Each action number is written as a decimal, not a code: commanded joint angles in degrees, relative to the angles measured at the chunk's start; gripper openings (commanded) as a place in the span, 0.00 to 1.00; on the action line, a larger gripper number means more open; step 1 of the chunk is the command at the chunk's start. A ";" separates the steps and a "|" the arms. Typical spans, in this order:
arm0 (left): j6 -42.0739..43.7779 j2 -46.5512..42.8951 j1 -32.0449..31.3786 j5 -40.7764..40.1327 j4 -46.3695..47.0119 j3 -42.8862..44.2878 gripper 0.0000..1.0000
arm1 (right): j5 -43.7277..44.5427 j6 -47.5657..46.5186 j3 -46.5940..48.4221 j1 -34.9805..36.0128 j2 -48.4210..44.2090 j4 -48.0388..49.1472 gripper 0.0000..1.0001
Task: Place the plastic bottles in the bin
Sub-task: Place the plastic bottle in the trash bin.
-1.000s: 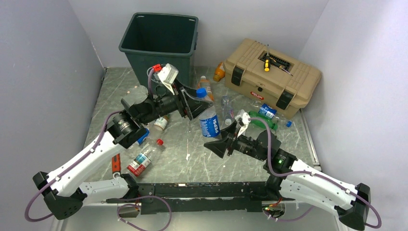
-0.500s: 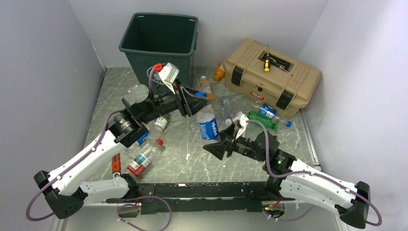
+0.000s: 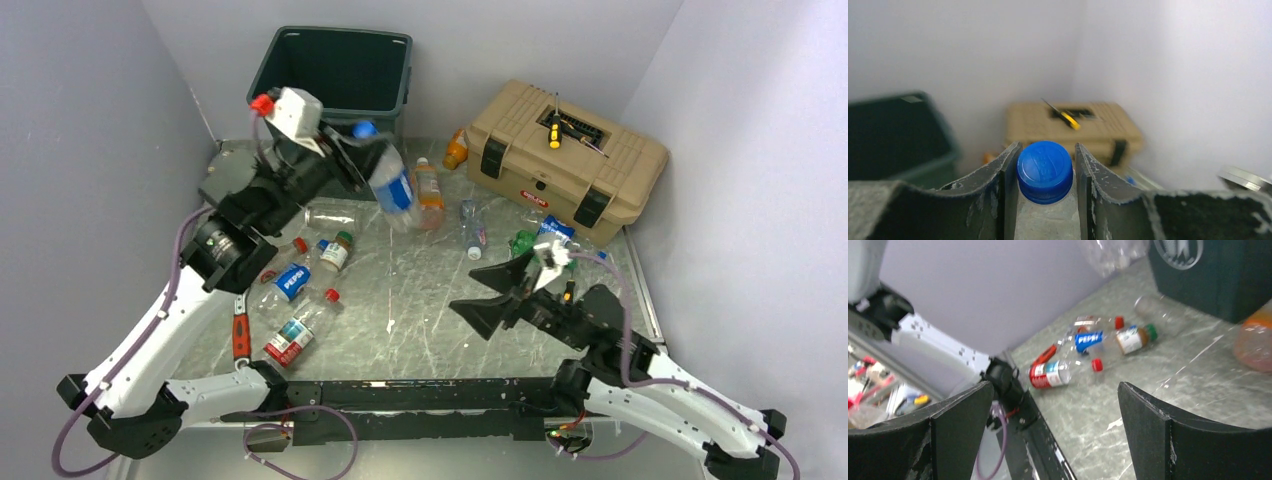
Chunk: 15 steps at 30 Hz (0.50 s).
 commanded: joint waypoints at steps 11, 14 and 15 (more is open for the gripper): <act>1.25 18.08 27.84 -0.25 34.45 16.52 0.00 | 9.87 6.18 -4.30 0.23 -10.61 -5.95 1.00; -3.28 26.33 32.14 0.88 35.43 21.32 0.00 | 10.15 6.10 -5.16 0.23 -10.26 -7.00 1.00; -4.52 29.64 33.31 1.65 35.77 22.40 0.00 | 10.17 5.91 -5.27 0.23 -10.22 -7.39 1.00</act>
